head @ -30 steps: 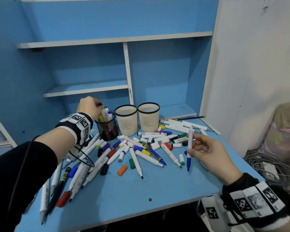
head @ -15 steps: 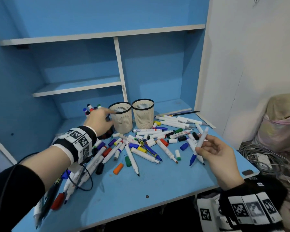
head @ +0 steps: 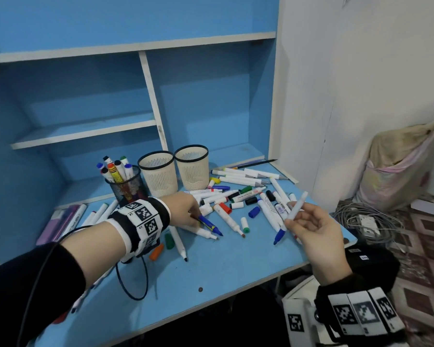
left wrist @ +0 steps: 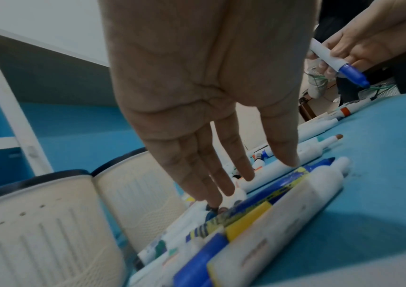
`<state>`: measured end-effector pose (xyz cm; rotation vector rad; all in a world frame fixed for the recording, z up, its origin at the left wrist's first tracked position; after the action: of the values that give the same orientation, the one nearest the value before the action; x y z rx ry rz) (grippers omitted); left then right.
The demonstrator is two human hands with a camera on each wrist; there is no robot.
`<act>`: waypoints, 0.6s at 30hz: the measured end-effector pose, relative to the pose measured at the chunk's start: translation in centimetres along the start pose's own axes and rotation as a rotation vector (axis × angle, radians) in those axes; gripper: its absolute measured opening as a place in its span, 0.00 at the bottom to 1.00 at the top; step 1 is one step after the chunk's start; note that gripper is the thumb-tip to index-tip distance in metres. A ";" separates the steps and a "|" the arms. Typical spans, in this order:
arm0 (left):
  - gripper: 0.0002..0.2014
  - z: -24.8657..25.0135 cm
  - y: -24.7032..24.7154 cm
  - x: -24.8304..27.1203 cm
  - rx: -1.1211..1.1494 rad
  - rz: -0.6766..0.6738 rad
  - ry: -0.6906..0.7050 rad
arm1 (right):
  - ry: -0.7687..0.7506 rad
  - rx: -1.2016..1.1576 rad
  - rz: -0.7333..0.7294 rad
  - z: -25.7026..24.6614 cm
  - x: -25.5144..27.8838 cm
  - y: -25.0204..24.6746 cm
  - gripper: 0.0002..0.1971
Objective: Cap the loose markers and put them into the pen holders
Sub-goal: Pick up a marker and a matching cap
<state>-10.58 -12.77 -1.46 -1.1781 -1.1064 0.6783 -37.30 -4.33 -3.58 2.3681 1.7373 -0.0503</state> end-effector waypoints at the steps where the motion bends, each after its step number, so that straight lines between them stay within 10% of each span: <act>1: 0.17 0.6 -0.2 -0.3 -0.001 0.008 0.024 | 0.000 -0.009 0.023 -0.1 -0.1 -0.5 0.18; 7: 0.18 2.7 0.4 -2.4 -0.132 -0.095 0.023 | 0.006 -0.095 0.067 -0.6 -0.3 -2.2 0.17; 18: 0.16 2.9 -5.5 -10.3 -0.060 0.149 -0.077 | 0.041 -0.104 -0.073 -0.1 0.3 1.0 0.16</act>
<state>-17.55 -22.35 0.50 -1.3039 -1.1174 0.8154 -36.27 -4.30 -3.36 2.2471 1.7991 0.0765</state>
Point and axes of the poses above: each hand's wrist, its own x-axis away from the middle knuckle, its own y-axis out of the palm, z = x × y, the point moved 7 cm from there along -x, towards the middle knuckle, and after that the axes turned 1 degree about y, right-handed, at the moved point
